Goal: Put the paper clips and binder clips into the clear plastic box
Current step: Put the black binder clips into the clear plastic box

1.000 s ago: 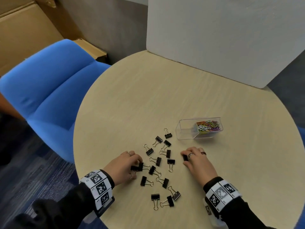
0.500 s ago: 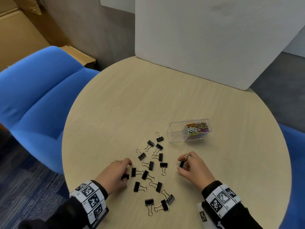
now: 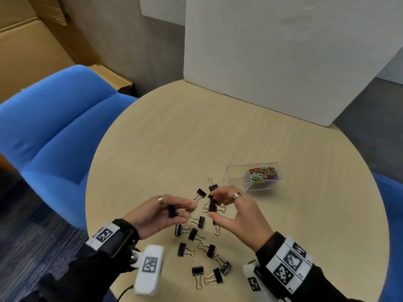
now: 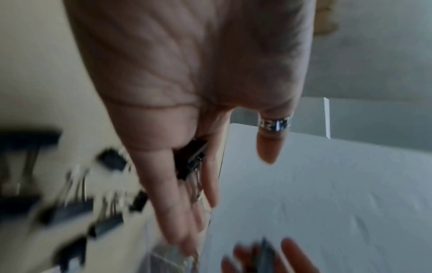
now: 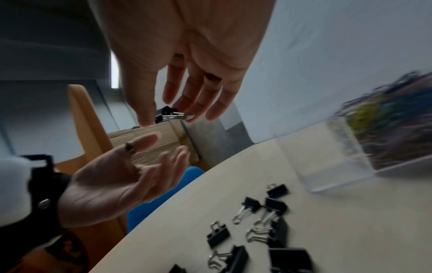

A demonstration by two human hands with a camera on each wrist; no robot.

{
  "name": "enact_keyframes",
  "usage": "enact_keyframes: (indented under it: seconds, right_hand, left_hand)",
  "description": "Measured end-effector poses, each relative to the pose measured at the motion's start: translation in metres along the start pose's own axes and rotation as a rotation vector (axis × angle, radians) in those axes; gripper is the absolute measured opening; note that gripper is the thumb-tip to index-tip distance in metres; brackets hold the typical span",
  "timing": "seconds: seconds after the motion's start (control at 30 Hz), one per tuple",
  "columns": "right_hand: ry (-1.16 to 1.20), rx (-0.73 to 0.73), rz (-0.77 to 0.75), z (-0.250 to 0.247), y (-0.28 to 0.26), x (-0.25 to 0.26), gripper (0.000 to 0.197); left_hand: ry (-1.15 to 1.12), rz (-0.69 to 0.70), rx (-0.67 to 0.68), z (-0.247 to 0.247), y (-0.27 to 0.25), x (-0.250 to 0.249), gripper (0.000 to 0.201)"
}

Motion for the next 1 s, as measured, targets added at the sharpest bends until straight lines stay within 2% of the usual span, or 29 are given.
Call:
enact_keyframes:
  seconds: [0.1,0.17,0.27,0.37,0.4,0.43,0.5,0.57,0.67,0.73,0.8,1.0]
  right_hand:
    - [-0.156,-0.032,-0.157,0.013,0.012,0.022,0.03]
    - [-0.286,-0.049,-0.193,0.022,0.019,0.025,0.03]
    - [-0.375,-0.062,-0.183,0.026,0.024,0.022,0.037]
    - [-0.265,-0.132,-0.11,0.009,0.016,0.007,0.031]
    - [-0.235,-0.074,-0.044,0.007,0.012,-0.002,0.029]
    - [-0.223,0.057,0.041,0.01,0.007,-0.015,0.026]
    - [-0.236,0.431,0.177,0.031,-0.011,-0.039,0.025]
    - [-0.268,0.712,0.226,0.051,-0.033,-0.055,0.04]
    - [-0.398,0.894,0.192,0.069,-0.058,-0.063,0.055]
    - [-0.517,0.896,0.079,0.076,-0.068,-0.06,0.05]
    - [-0.539,0.837,0.005,0.08,-0.073,-0.054,0.04]
    - [-0.42,0.69,0.134,0.074,-0.071,-0.066,0.028]
  left_hand:
    - [-0.224,-0.044,0.13,0.018,0.01,0.009,0.057]
    - [-0.304,-0.056,0.204,0.029,0.013,0.011,0.068]
    - [-0.355,-0.067,0.192,0.028,0.014,0.013,0.067]
    - [-0.365,-0.04,0.078,0.012,0.014,0.015,0.053]
    - [-0.369,-0.032,0.063,0.008,0.013,0.015,0.051]
    - [-0.374,-0.025,0.052,0.004,0.012,0.015,0.049]
    - [-0.375,-0.011,0.042,-0.002,0.009,0.015,0.045]
    - [-0.372,-0.012,0.03,-0.006,0.007,0.017,0.042]
    - [-0.372,-0.005,0.021,-0.01,0.006,0.018,0.039]
    - [-0.366,-0.003,0.022,-0.01,0.007,0.019,0.039]
    - [-0.363,-0.004,0.017,-0.009,0.007,0.021,0.039]
    - [-0.359,-0.017,0.008,-0.006,0.011,0.027,0.039]
Point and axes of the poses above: each hand's wrist, its own y-axis towards the middle knuckle, its own z-axis out of the palm, x = y × z, the point moved 6 cm from there along y, towards the middle knuckle, and after that the axes turned 8 degrees about x, right-handed, at the moved point
